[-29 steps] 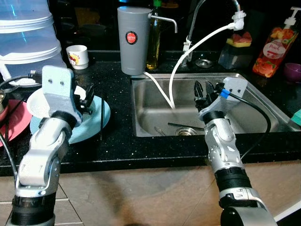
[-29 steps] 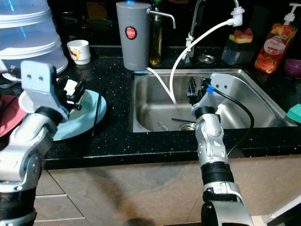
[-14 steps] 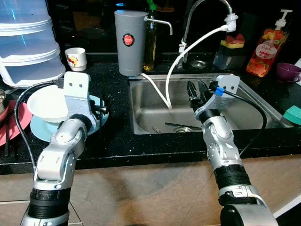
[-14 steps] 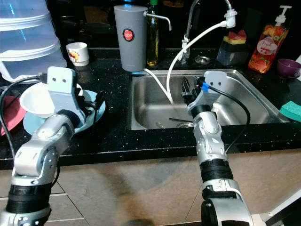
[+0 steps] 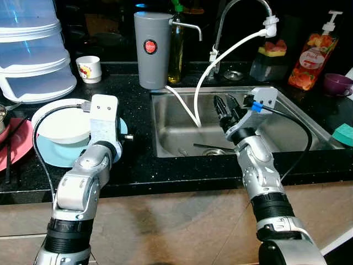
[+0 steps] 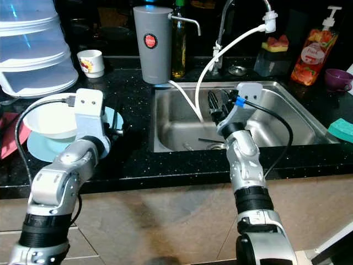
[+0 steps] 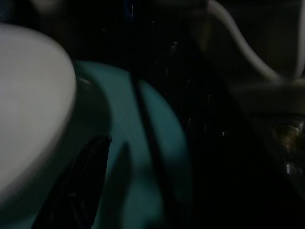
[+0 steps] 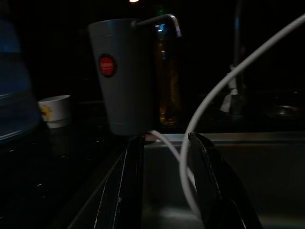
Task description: Kitchen organization
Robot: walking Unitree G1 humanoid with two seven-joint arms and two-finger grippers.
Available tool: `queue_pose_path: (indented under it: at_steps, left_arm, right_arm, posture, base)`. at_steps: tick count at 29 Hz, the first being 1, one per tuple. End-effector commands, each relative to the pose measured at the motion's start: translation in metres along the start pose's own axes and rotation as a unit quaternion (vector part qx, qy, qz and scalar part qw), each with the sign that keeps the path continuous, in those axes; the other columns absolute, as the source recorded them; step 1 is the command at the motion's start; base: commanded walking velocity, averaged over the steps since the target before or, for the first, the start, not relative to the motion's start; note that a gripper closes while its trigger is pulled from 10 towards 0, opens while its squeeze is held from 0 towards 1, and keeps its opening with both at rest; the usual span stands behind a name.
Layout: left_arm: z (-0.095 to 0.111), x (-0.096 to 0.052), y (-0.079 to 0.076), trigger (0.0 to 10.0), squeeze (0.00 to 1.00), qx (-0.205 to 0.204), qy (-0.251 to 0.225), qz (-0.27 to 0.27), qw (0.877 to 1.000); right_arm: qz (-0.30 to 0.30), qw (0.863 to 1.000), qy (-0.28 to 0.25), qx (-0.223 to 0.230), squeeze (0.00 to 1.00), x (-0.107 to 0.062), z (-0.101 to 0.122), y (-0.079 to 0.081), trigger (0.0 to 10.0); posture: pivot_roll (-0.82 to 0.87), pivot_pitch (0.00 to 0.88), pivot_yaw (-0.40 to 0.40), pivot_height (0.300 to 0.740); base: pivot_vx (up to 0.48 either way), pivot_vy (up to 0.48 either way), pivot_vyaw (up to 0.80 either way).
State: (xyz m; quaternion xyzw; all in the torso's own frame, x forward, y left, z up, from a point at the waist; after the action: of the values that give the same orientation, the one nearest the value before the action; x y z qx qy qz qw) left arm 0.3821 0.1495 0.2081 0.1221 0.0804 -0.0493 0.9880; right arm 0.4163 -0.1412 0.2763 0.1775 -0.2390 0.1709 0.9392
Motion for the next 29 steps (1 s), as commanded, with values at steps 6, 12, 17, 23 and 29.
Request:
queue_pose_path:
  at_steps: [6, 12, 17, 23, 29]
  left_arm:
    - [-0.018, 0.003, 0.006, 10.0, 0.00, -0.023, 0.062, 0.001, 0.998]
    - [-0.017, 0.004, 0.009, 10.0, 0.00, -0.006, 0.067, -0.007, 0.998]
    - [-0.013, 0.004, 0.012, 10.0, 0.00, -0.002, 0.063, -0.004, 0.998]
    - [-0.013, 0.003, 0.014, 10.0, 0.00, 0.000, 0.066, -0.004, 0.998]
    - [-0.012, 0.002, 0.014, 0.0, 0.00, -0.002, 0.064, -0.007, 0.998]
  right_arm:
    - [0.011, 1.000, 0.004, 0.005, 0.00, 0.001, 0.003, 0.002, 10.0]
    - [0.084, 0.995, 0.053, 0.033, 0.00, 0.001, -0.001, 0.015, 10.0]
    - [0.183, 0.977, 0.101, 0.034, 0.00, -0.006, 0.005, 0.030, 10.0]
    - [0.257, 0.956, 0.135, 0.038, 0.00, -0.017, 0.016, 0.041, 10.0]
    - [0.284, 0.942, 0.173, 0.037, 0.00, -0.026, 0.014, 0.041, 10.0]
  posture:
    - [0.07, 0.049, -0.013, 0.740]
    - [0.07, 0.048, -0.013, 0.740]
    - [0.07, 0.050, -0.015, 0.740]
    - [0.06, 0.051, -0.015, 0.740]
    - [0.07, 0.048, -0.014, 0.740]
  base:
    - [0.000, 0.000, 0.00]
    - [0.000, 0.000, 0.00]
    - [0.000, 0.000, 0.00]
    - [0.000, 0.000, 0.00]
    - [0.000, 0.000, 0.00]
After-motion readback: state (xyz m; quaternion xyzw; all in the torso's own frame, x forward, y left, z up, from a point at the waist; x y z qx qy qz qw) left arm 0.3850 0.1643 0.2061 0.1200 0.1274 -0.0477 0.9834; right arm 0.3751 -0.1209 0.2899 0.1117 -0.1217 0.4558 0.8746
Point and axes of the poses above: a point about 5 cm out from each wrist's last joint towards the gripper, its own x axis pointing out of the wrist towards the gripper, its own z axis along the axis of the wrist's last joint, y = z × x, the point moved 5 cm from there along x, pointing out of the wrist towards the gripper, and after that the axes turned 13 degrees about x, right-handed, at the moved point
